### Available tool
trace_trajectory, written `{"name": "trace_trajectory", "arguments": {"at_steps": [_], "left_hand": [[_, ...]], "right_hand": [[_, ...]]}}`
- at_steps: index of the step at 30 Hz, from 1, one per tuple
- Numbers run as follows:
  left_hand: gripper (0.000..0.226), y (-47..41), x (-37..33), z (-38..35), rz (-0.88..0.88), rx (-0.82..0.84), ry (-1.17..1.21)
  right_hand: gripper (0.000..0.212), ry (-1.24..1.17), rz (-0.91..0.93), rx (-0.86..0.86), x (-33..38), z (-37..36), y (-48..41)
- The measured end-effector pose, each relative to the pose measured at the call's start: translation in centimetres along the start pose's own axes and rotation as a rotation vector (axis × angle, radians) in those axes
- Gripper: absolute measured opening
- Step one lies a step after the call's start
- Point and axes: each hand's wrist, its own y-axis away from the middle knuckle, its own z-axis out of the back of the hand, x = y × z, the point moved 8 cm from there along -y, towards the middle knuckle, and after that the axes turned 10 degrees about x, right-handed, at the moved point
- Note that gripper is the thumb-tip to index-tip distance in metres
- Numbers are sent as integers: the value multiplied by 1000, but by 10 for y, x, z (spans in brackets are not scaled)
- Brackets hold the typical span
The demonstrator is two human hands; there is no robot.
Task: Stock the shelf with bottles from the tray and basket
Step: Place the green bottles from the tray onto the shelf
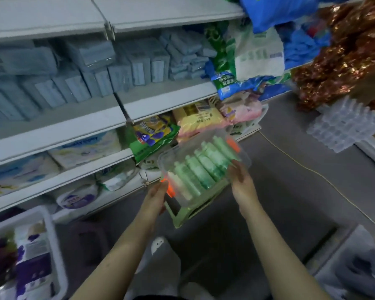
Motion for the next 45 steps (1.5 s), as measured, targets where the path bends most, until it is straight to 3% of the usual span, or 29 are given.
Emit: {"name": "trace_trajectory", "arguments": {"at_steps": [13, 19, 25, 31, 36, 38, 40, 42, 45], "left_hand": [[34, -120, 26, -27, 235, -297, 218], [74, -153, 84, -31, 430, -549, 326], [114, -181, 131, -27, 403, -749, 263], [99, -190, 147, -27, 423, -743, 246], [77, -181, 112, -35, 443, -701, 367], [68, -177, 107, -36, 434, -703, 408], [72, -165, 97, -32, 450, -749, 334], [77, -149, 84, -30, 484, -791, 173], [68, -119, 51, -41, 333, -780, 162]], "right_hand": [[59, 485, -158, 220, -60, -2, -196], [64, 688, -111, 427, -97, -11, -264], [68, 749, 23, 487, -114, -9, -276], [72, 890, -31, 514, -130, 0, -291], [69, 758, -148, 594, -128, -1, -289], [57, 612, -236, 597, -120, 0, -279], [44, 436, -292, 623, -104, -2, -260], [45, 306, -339, 694, -89, -5, -236], [47, 227, -335, 831, -70, -17, -199]]}}
